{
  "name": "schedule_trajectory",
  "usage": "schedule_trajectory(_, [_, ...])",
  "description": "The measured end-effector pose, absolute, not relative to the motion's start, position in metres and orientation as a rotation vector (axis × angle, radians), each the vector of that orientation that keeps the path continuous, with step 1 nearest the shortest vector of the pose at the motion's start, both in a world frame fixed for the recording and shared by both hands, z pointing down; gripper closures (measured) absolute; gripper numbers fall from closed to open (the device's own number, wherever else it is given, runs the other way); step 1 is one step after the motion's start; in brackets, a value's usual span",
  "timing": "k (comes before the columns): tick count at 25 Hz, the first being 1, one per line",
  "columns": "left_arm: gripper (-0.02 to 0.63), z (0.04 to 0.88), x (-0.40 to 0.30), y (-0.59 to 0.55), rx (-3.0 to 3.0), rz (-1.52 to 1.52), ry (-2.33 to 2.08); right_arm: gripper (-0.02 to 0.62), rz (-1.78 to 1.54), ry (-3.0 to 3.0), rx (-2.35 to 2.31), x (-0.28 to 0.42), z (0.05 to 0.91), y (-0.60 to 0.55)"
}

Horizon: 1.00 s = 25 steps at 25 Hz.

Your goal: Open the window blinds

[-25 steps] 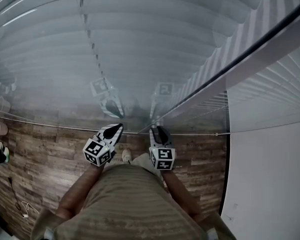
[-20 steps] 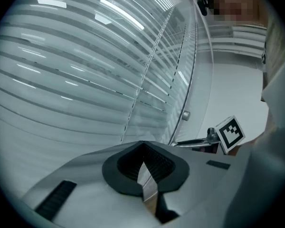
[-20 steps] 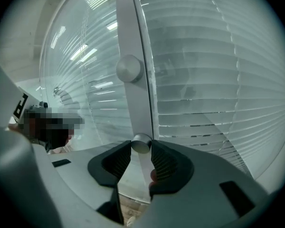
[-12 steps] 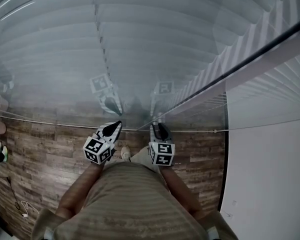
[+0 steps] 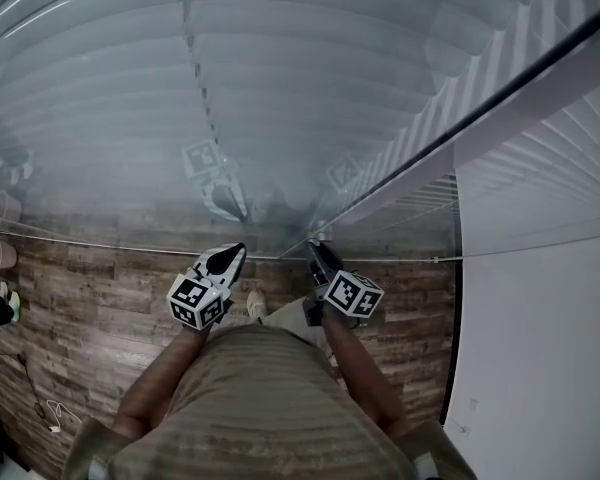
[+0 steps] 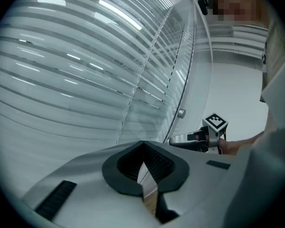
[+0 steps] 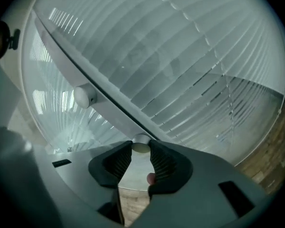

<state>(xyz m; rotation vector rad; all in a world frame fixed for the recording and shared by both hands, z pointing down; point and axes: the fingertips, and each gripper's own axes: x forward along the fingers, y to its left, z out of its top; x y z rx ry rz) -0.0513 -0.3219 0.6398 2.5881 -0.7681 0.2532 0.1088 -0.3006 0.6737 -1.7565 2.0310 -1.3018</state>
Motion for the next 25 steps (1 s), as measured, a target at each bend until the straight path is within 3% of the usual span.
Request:
schedule_trajectory(7, [0.592, 0.646, -0.055, -0.310, 2.567, 0.274, -0.779, 0.466, -0.715, 2.540, -2.617, 0.103, 0.673, -0.302])
schedule_trajectory(11, [0.592, 0.648, -0.056, -0.306, 2.574, 0.267, -0.786, 0.461, -0.963, 2.395, -2.277, 0.101, 0.678, -0.298])
schedule_trajectory(13, [0.592, 0.646, -0.057, -0.304, 2.576, 0.268, -0.787, 0.390, -1.162, 2.214, -1.988, 0.100, 0.672, -0.296])
schedule_trajectory(17, [0.592, 0.641, -0.063, -0.302, 2.569, 0.264, -0.802, 0.393, -1.349, 1.953, -1.714, 0.105, 0.672, -0.294])
schedule_trajectory(18, [0.592, 0.641, -0.062, -0.300, 2.568, 0.262, -0.805, 0.404, -1.367, 1.900, -1.659, 0.108, 0.672, -0.294])
schedule_trajectory(19, [0.592, 0.640, -0.061, -0.299, 2.568, 0.261, -0.807, 0.462, -1.382, 1.851, -1.601, 0.110, 0.672, -0.294])
schedule_trajectory(20, [0.592, 0.639, -0.060, -0.297, 2.570, 0.261, -0.806, 0.466, -1.392, 1.817, -1.557, 0.111, 0.670, -0.294])
schedule_trajectory(22, [0.592, 0.636, -0.058, -0.295, 2.576, 0.262, -0.797, 0.468, -1.363, 1.865, -1.614, 0.111, 0.667, -0.294])
schedule_trajectory(25, [0.591, 0.637, -0.056, -0.291, 2.582, 0.263, -0.784, 0.468, -1.084, 2.240, -2.125, 0.107, 0.671, -0.293])
